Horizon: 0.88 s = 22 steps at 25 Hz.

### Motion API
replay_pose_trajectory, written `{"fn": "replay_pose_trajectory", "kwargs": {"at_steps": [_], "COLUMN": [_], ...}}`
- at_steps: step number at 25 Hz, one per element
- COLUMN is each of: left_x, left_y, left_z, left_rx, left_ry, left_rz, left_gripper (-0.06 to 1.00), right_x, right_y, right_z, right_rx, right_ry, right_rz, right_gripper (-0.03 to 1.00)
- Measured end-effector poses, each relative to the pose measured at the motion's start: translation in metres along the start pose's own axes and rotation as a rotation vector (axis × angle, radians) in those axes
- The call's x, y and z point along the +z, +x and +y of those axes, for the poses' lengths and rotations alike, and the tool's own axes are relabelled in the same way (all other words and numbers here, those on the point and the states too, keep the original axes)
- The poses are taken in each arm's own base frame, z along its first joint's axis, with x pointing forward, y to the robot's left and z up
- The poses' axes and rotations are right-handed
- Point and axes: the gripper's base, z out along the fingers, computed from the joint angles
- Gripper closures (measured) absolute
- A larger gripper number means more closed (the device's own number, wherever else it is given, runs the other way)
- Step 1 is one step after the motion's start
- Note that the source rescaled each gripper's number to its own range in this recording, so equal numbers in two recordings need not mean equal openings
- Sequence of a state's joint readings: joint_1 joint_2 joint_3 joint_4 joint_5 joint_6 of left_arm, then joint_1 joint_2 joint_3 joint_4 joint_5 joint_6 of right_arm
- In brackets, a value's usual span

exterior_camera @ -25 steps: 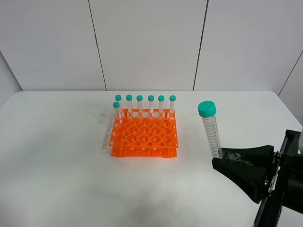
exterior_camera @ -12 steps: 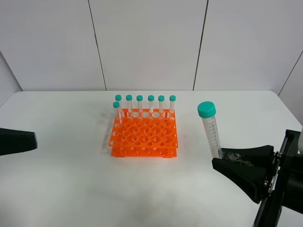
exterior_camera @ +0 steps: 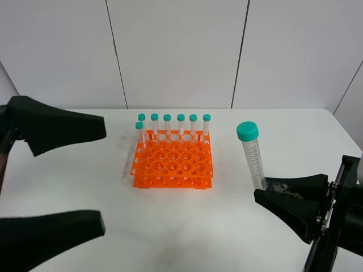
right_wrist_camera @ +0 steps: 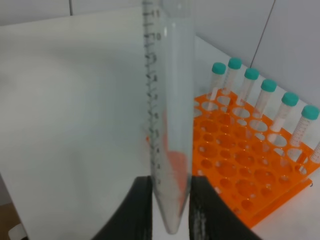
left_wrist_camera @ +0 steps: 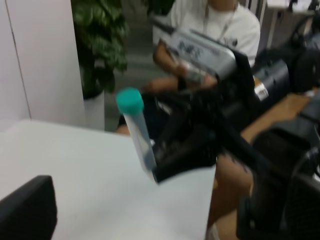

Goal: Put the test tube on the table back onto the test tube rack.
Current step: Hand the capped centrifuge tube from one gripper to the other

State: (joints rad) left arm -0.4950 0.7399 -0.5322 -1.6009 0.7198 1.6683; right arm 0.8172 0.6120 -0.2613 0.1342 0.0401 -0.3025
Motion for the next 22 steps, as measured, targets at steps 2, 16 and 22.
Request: {"fn": "replay_pose_trajectory", "kwargs": {"at_steps": [2, 16, 22], "left_x": [0.006, 0.052, 0.083], "left_y": [0.0, -0.018, -0.015], "left_z": [0.004, 0.029, 0.014], "left_rx": [-0.013, -0.001, 0.04], "left_ry": [0.007, 0.147, 0.254], "left_rz": [-0.021, -0.022, 0.019], "left_gripper": [-0.06, -0.01, -0.01], "right_x": [0.0, 0.0, 0.0], "right_y": [0.0, 0.0, 0.0], "right_z": [0.0, 0.0, 0.0], "right_rx": [-0.001, -0.01, -0.013], "right_ry": [0.0, 0.0, 0.0], "right_rz": [0.0, 0.0, 0.0], "right_gripper": [0.97, 0.97, 0.97]}}
